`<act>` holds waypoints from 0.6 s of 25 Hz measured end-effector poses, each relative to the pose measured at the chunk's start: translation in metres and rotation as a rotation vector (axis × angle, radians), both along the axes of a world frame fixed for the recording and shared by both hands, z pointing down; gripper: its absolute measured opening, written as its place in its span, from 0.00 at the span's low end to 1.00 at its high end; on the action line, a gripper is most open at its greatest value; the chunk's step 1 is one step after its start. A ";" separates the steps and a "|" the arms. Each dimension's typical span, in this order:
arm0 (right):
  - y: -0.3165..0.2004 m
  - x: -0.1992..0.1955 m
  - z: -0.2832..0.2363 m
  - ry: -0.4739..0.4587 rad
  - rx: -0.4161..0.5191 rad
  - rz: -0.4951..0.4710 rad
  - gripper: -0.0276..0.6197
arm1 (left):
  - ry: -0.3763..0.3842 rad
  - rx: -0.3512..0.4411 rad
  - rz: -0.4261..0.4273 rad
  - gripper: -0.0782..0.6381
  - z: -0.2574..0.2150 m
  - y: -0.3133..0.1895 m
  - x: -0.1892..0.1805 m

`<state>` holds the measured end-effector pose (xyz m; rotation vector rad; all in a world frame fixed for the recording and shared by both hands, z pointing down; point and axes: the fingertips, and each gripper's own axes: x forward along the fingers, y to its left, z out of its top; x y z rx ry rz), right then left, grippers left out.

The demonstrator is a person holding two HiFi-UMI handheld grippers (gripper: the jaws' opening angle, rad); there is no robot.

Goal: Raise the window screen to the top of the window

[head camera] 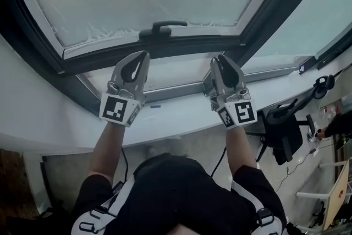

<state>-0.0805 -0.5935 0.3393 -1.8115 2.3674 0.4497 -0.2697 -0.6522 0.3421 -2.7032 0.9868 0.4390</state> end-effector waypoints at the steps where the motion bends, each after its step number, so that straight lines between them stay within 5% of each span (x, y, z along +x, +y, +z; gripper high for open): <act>1: 0.008 0.009 0.010 -0.011 -0.018 0.004 0.16 | -0.002 -0.012 0.005 0.11 0.008 0.006 0.001; 6: 0.046 0.052 0.044 -0.109 -0.076 0.003 0.10 | 0.020 -0.059 -0.024 0.11 0.028 0.033 0.009; 15: 0.112 0.125 0.082 -0.132 -0.137 -0.056 0.05 | 0.044 -0.119 -0.164 0.11 0.045 0.102 0.043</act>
